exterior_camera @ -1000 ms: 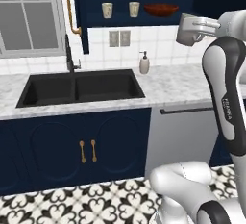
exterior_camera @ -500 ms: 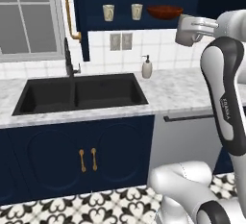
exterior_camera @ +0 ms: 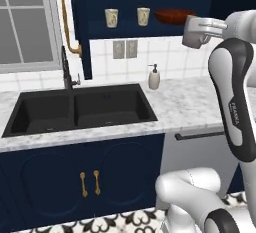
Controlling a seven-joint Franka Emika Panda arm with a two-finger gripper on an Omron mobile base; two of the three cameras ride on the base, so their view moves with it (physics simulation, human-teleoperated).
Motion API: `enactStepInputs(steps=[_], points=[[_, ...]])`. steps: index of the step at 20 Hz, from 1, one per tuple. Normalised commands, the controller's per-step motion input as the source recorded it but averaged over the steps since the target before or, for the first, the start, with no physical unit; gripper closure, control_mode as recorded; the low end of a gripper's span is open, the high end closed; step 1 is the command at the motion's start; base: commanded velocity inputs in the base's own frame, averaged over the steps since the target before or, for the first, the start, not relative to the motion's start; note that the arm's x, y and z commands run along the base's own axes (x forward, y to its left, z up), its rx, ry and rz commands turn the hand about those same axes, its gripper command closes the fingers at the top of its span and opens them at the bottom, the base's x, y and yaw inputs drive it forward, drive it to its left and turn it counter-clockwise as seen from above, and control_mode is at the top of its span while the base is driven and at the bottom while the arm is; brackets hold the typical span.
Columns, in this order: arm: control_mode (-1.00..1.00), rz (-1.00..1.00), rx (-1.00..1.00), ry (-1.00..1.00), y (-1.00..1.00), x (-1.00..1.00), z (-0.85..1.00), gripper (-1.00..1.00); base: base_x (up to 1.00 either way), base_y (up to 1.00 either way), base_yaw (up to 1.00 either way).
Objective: Gather all objects into one cabinet and sort the glasses and bowls to opposite sides.
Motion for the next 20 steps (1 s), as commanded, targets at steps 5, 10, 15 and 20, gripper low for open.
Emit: enactStepInputs(steps=[5,10,15,20], points=[[1.0,0.0,0.0,0.0,0.0,0.0,0.0,1.0,0.45,0.0,-0.06],[1.0,0.0,0.0,0.0,0.0,0.0,0.0,1.0,0.64,0.0,-0.05],[1.0,0.0,0.0,0.0,0.0,0.0,0.0,1.0,0.54,0.04,0.0],[1.0,0.0,0.0,0.0,0.0,0.0,0.0,1.0,0.52,0.06,0.0]])
